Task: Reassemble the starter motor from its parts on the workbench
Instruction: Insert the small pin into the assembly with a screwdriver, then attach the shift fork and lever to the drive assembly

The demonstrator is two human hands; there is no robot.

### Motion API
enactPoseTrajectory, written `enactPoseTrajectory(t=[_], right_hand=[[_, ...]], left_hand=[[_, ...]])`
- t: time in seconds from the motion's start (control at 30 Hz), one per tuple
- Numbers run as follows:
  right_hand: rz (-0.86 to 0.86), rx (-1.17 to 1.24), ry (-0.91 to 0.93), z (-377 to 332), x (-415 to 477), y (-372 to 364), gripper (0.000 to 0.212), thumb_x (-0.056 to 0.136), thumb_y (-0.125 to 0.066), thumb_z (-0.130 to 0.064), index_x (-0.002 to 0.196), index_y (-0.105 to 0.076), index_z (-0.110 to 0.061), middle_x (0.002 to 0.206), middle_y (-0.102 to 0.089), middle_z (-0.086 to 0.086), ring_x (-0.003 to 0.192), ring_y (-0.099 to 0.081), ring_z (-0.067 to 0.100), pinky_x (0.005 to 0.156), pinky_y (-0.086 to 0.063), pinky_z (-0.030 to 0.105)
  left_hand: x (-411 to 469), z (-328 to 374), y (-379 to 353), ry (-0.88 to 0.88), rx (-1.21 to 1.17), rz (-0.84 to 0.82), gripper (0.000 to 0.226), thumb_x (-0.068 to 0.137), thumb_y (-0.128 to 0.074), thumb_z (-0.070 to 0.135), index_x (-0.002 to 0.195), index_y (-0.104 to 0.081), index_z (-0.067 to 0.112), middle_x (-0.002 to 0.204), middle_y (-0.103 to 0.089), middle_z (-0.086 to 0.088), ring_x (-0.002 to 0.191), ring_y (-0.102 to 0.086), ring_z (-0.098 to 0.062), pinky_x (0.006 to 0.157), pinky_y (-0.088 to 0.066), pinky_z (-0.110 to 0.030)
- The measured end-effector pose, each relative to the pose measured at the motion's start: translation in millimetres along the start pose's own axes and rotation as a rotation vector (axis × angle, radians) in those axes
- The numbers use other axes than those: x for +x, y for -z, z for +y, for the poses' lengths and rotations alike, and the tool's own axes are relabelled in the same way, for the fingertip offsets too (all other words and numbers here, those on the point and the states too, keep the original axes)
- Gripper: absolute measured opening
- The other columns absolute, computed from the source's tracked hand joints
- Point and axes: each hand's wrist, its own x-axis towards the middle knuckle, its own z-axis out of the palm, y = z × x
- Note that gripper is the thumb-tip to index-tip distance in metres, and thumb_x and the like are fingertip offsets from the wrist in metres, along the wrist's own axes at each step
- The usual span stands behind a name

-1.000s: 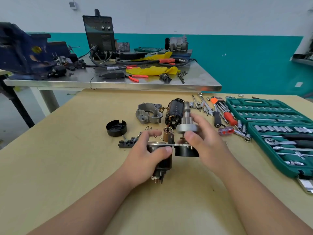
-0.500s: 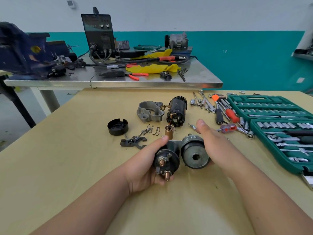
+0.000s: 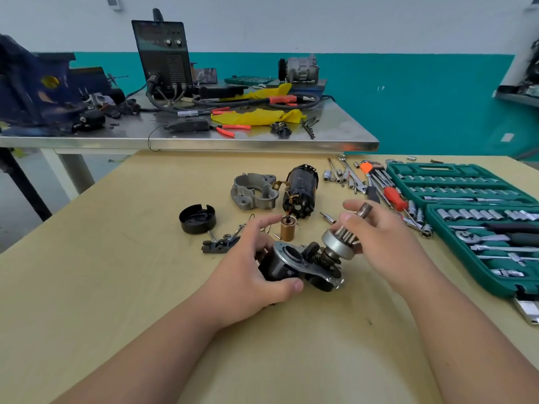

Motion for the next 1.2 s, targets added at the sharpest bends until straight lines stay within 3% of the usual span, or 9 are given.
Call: enactPoseTrajectory(t=[0.17,0.33,0.43,0.6,0.7,0.8,0.97,1.1,1.2], right_hand=[[-0.010,0.109,0.096,-4,4,3,0.026,0.093,-0.046,-0.045,0.102,-0.067,-0.032,0.087,-0.074,-0.009,0.077,-0.067,0.001,0.069,-0.045,0.028],[-0.003,0.558,-0.242,-1,43,21,0.058,0.099,-0.030,-0.057,0.106,-0.065,-0.011,0.078,-0.072,0.002,0.064,-0.063,0.017,0.066,-0.046,0.037],[-0.005,0.117,-0.163,0,63,21,0.032,0.098,-0.049,-0.042,0.108,-0.065,-0.016,0.079,-0.072,-0.005,0.067,-0.065,0.016,0.064,-0.053,0.034],[-0.538,-0.813,0.077,-23,75,-2,0.033,0.097,-0.054,-0.040,0.124,-0.061,-0.021,0.112,-0.064,-0.009,0.083,-0.064,0.005,0.078,-0.050,0.026],[-0.602,-0.875,0.113,-48,79,-14,0.036,0.097,-0.053,-0.044,0.127,-0.059,-0.025,0.115,-0.065,-0.007,0.086,-0.066,0.006,0.077,-0.050,0.025],[-0.637,-0.938,0.118,-75,82,-20,0.034,0.096,-0.051,-0.050,0.117,-0.064,-0.025,0.089,-0.068,-0.009,0.080,-0.066,0.005,0.073,-0.048,0.025],[-0.593,-1.261,0.308,-98,78,-58,0.039,0.095,-0.050,-0.045,0.110,-0.066,-0.013,0.100,-0.067,0.005,0.087,-0.063,0.022,0.067,-0.047,0.030],[-0.594,-1.373,0.301,-90,76,-83,0.021,0.095,-0.049,-0.027,0.087,-0.060,-0.011,0.076,-0.058,0.000,0.067,-0.055,0.016,0.061,-0.049,0.030],[-0.667,-1.509,0.264,-79,75,-84,0.019,0.097,-0.049,-0.019,0.082,-0.058,-0.009,0.070,-0.051,0.001,0.059,-0.046,0.014,0.048,-0.034,0.022]], left_hand=[[0,-1,2,-0.058,0.120,-0.027,0.078,0.057,-0.078,0.052,0.119,-0.033,0.068,0.104,-0.059,0.024,0.100,-0.060,-0.005,0.085,-0.041,-0.007],[0,4,8,-0.060,0.154,-0.067,0.060,0.056,-0.076,0.049,0.108,-0.048,0.055,0.103,-0.059,0.029,0.095,-0.058,0.001,0.079,-0.042,-0.006],[-2,5,9,-0.038,0.195,-0.103,0.055,0.055,-0.077,0.045,0.102,-0.049,0.049,0.100,-0.061,0.022,0.090,-0.060,-0.003,0.074,-0.048,-0.015],[-7,5,11,-0.021,0.169,-0.180,0.052,0.061,-0.080,0.029,0.099,-0.047,0.040,0.087,-0.061,0.015,0.068,-0.055,0.000,0.058,-0.047,-0.018],[-4,5,15,-0.006,0.218,-0.161,0.052,0.058,-0.079,0.036,0.098,-0.045,0.043,0.086,-0.060,0.018,0.068,-0.053,0.002,0.059,-0.045,-0.017],[-2,4,16,0.014,0.270,-0.125,0.052,0.055,-0.076,0.046,0.096,-0.043,0.050,0.090,-0.058,0.024,0.075,-0.055,0.002,0.062,-0.043,-0.015],[2,4,3,0.040,0.392,-0.033,0.054,0.056,-0.069,0.060,0.096,-0.034,0.055,0.097,-0.053,0.025,0.089,-0.053,0.003,0.069,-0.044,-0.017],[9,5,-17,-0.025,0.455,0.015,0.063,0.077,-0.069,0.055,0.124,-0.032,0.035,0.109,-0.036,0.021,0.102,-0.035,0.004,0.083,-0.032,-0.015],[12,2,-17,-0.049,0.389,-0.008,0.067,0.082,-0.067,0.055,0.134,-0.030,0.033,0.120,-0.033,0.020,0.115,-0.033,0.002,0.094,-0.029,-0.015]])
